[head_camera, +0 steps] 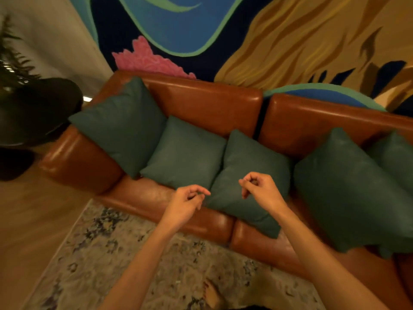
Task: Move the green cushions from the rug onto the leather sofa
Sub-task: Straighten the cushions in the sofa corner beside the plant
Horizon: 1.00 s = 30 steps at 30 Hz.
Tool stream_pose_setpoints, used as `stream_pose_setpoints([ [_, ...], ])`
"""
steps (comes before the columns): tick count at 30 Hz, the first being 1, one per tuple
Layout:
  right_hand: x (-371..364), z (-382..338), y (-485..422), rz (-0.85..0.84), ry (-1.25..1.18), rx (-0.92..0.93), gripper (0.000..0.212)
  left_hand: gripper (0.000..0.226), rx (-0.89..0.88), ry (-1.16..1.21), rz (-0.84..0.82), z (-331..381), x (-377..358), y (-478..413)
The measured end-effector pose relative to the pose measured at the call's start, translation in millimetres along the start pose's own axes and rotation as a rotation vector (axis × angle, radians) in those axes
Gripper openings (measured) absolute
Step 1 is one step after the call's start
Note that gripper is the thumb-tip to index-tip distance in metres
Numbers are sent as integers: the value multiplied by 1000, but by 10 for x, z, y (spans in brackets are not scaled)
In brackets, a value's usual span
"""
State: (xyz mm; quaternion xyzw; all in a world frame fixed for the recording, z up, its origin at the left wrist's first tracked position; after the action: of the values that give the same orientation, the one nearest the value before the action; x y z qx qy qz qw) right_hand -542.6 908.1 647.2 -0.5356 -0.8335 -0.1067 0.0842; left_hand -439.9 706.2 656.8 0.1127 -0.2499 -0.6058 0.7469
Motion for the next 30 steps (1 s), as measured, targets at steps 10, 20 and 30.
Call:
stream_pose_setpoints([
  [10, -1133, -189, -637, -167, -59, 2, 28, 31, 103, 50, 95, -299, 1115, -187],
  [20, -1670, -498, -2035, -220, -134, -27, 28, 30, 150, 73, 194, 25, 2039, -1222],
  [30, -2146, -707, -3509, -306, -113, -156, 29, 28, 175, 130, 399, 274, 3068, -2129],
])
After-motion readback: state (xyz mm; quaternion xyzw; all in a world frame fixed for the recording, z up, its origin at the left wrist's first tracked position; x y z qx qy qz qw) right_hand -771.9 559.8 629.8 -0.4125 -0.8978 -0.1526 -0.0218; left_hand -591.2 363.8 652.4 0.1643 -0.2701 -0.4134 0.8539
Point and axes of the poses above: each hand's wrist, its own y-axis away from the middle knuckle, its own x-axis out of the back of the hand, z = x × y, the point moved 1 cm from there along -y, towards the middle knuckle, and after that the axes turned 11 degrees about x, right-handed, at the moved point
